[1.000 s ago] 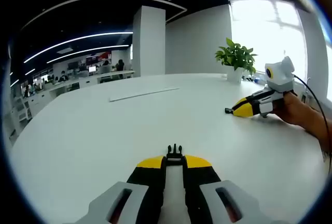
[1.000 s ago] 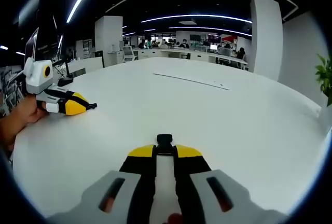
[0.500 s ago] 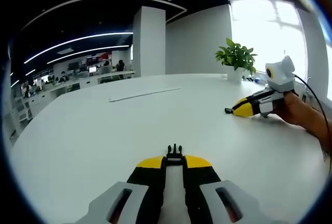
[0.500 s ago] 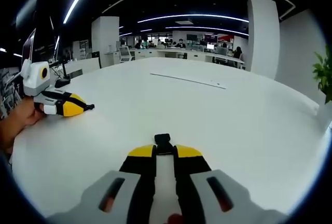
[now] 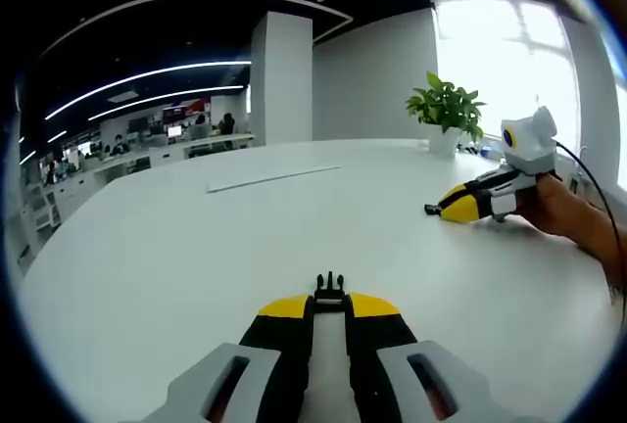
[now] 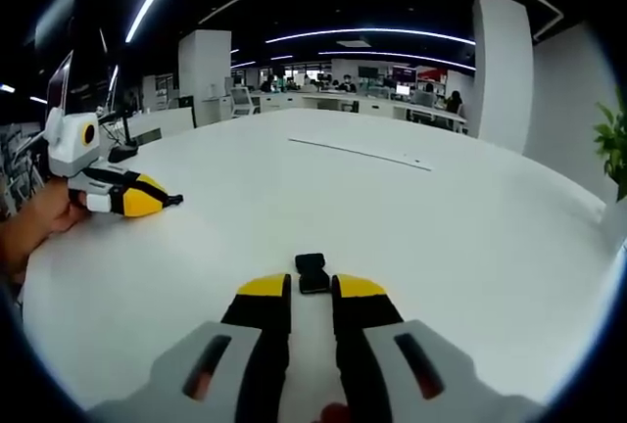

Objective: Snap the two parts of the plastic buckle together until the buckle closes and remains connected.

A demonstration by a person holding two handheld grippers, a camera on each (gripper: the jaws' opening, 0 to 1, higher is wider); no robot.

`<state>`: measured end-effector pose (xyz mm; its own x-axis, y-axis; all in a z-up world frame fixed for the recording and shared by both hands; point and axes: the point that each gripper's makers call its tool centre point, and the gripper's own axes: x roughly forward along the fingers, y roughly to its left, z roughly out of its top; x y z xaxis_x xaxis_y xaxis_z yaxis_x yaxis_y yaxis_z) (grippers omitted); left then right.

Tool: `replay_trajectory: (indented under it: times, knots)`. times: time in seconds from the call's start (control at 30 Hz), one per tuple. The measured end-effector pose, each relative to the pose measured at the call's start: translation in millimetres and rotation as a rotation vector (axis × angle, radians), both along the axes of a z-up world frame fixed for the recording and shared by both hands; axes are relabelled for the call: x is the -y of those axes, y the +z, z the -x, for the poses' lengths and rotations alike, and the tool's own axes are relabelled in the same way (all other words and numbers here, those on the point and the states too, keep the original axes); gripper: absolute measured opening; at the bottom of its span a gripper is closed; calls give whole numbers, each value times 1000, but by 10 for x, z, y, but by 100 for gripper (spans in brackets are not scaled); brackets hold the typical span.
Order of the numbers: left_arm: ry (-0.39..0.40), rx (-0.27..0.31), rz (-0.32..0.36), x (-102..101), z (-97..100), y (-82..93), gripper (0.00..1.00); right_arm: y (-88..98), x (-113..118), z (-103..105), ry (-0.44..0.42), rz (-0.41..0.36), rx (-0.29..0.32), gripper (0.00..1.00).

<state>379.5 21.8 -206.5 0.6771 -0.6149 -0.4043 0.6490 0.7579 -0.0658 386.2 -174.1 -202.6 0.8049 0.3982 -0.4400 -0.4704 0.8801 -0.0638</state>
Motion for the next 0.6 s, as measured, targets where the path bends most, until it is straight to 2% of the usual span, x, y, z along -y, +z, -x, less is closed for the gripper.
replay_trajectory:
  times: [0.23,0.6]
  knots:
    - [0,1,0,-8,-12,0,12,1,-9,1,9,2,2,13]
    - [0,2,-1,-10,-14,2,12,5,11,3,-5,-3,-1,14]
